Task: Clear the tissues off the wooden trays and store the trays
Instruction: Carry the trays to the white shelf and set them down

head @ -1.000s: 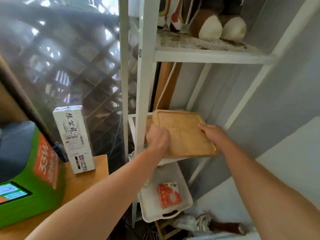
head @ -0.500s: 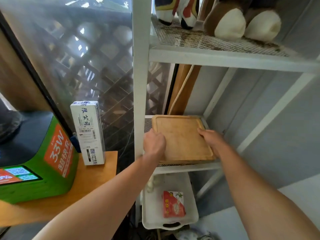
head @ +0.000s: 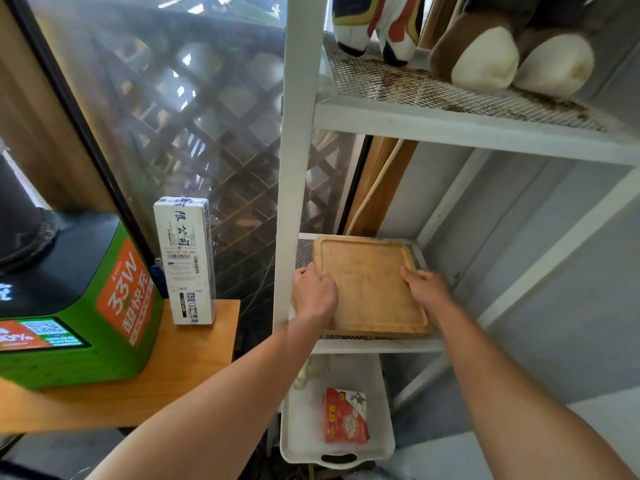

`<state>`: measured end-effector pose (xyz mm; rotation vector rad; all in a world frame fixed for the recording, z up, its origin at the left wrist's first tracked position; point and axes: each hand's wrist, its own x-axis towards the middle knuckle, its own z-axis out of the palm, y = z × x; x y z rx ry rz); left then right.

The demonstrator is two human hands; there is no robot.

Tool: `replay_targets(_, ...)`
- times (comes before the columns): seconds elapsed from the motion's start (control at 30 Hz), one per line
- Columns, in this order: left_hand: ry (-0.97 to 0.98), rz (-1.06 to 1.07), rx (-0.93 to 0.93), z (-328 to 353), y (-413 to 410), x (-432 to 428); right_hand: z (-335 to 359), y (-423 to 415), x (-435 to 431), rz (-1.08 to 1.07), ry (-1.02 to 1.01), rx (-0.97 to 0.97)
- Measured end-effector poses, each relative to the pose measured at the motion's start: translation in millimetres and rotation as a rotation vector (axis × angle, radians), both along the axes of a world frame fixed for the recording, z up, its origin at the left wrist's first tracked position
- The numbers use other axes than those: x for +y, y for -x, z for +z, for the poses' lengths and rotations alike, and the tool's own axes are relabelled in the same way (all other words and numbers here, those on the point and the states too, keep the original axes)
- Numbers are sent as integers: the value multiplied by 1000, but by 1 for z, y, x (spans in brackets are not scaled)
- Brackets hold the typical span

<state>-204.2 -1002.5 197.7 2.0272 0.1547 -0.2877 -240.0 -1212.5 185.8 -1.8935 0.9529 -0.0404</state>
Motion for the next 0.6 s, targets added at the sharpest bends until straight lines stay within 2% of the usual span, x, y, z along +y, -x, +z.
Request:
replay_targets(0.13,-1,-29,-20,2,3,2,6,2,8,45,156,34)
replay_targets(0.3,-97,-54,-41,15,12,2,16,18,31,146,627,178)
replay_targets(0.47,-244,-107,-185,22,30,8,24,42,63,119,853,160)
replay_targets(0.6,-348,-247,-337,35,46,8,31,63,89,69,962,113)
